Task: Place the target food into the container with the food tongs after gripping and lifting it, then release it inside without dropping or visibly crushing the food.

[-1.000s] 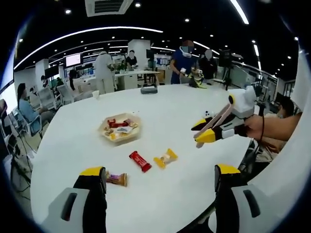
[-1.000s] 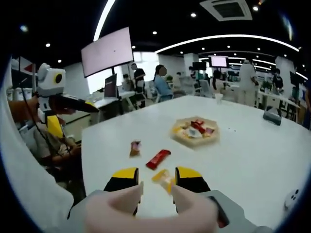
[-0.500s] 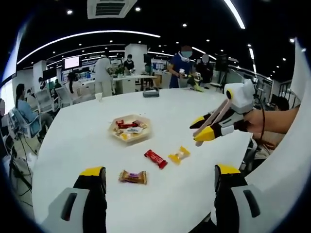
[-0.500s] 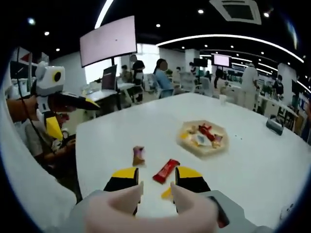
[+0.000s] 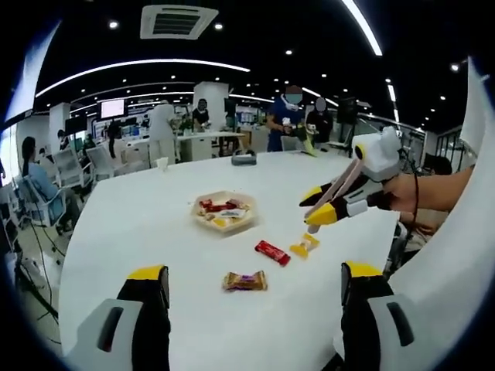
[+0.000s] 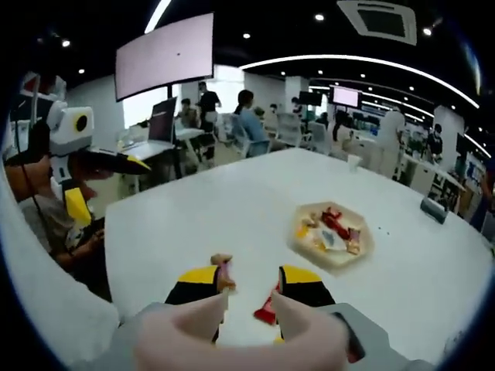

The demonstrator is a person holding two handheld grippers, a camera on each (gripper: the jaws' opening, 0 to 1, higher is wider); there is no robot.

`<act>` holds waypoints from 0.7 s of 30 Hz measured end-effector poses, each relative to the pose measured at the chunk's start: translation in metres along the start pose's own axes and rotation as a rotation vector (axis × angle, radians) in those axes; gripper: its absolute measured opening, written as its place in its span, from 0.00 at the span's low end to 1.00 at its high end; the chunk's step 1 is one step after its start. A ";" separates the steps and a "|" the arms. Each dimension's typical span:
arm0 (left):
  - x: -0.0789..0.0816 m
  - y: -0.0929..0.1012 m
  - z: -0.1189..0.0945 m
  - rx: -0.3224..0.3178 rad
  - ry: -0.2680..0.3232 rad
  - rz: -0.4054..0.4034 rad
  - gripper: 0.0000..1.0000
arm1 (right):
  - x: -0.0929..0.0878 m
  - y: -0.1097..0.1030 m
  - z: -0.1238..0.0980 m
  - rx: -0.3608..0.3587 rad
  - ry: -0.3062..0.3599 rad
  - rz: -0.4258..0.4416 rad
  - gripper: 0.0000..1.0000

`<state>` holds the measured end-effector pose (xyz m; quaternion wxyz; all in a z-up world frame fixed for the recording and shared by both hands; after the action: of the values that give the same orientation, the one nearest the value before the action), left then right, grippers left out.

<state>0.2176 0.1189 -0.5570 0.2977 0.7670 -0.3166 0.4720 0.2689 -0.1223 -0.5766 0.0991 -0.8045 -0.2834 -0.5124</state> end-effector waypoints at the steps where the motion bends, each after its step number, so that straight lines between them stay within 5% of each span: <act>1: -0.001 -0.001 -0.002 -0.003 0.003 0.001 0.92 | 0.001 -0.002 0.000 -0.006 0.001 -0.006 0.29; 9: -0.007 -0.012 -0.012 -0.017 0.018 -0.011 0.91 | 0.000 -0.004 0.004 -0.035 -0.027 -0.010 0.29; 21: -0.008 -0.015 -0.001 -0.028 -0.016 -0.052 0.91 | -0.038 0.052 -0.020 -0.096 -0.109 -0.039 0.29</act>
<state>0.2256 0.1303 -0.5663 0.3181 0.7746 -0.3056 0.4533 0.2704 -0.1870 -0.5942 0.0348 -0.8293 -0.2792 -0.4828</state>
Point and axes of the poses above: the point that each gripper's makers call its tool centre point, and the gripper's own axes: z roughly forward along the fingers, y roughly to its right, x roughly out of its top, the point moved 7 cm from there along -z, roughly backward along the fingers, and after that the axes turned 11 degrees about -x, right-handed, at the moved point
